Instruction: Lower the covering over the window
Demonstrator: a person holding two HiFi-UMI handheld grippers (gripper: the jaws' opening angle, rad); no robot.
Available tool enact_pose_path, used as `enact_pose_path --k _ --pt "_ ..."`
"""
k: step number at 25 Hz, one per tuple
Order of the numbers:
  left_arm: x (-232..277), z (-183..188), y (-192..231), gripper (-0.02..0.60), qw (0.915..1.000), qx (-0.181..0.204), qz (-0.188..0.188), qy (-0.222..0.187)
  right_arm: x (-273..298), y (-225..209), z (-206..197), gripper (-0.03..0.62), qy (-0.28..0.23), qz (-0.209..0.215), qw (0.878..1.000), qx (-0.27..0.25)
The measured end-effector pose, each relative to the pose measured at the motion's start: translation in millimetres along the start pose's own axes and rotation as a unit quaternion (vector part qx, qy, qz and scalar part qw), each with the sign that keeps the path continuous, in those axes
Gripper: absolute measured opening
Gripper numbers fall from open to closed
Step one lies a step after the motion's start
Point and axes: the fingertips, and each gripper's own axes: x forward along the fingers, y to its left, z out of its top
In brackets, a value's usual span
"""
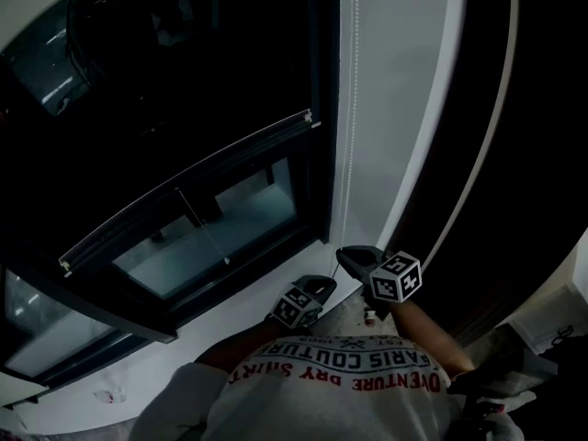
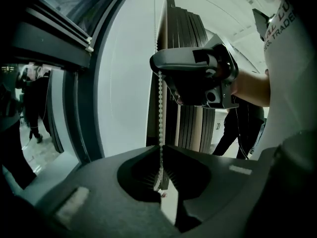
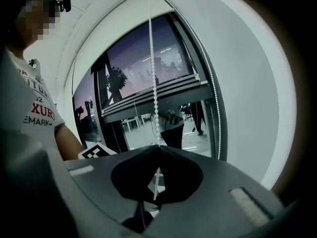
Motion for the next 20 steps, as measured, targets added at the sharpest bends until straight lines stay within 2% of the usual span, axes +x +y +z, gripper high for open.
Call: enact_pose_path --k 3,6,7,10,14,17,20 --pt "1.8 2.5 -1.2 0.021 0.9999 -0.005 -0.004 -0.010 0.5 -2.9 -0.3 0.006 0.000 -0.005 1.000 -0.001" --pt "-7.3 5.3 6.3 0.038 0.9998 -0.011 0.012 -0.013 -1.3 -5.1 -0.3 0.006 -0.002 -0.009 1.000 0.003" --pt "-12.3 10.2 9.2 0.061 0.9995 -0.017 0.015 -0.022 -2.1 -5.7 -0.3 0.006 -0.002 -0.010 1.000 0.004" --pt "-30.1 37.7 18.1 0.067 0.9978 -0.032 0.009 -0.057 -4.1 -7.9 -0.1 0.006 -0.006 -0.016 1.000 0.007" --pt "-60.3 113.2 30.0 0.067 0.9897 -0.037 -0.019 -0.137 -6.0 -9.7 -0.9 0.006 -0.013 -0.022 1.000 0.013" --pt "-87.5 188.1 34.1 0.067 0.9794 -0.012 -0.039 -0.198 -4.9 -8.9 0.8 0.006 -0.016 -0.021 1.000 0.014" --pt "-109.0 253.0 24.3 0.097 0.9687 0.022 -0.072 -0.237 -3.4 -7.5 0.8 0.006 -0.018 -0.019 1.000 0.013"
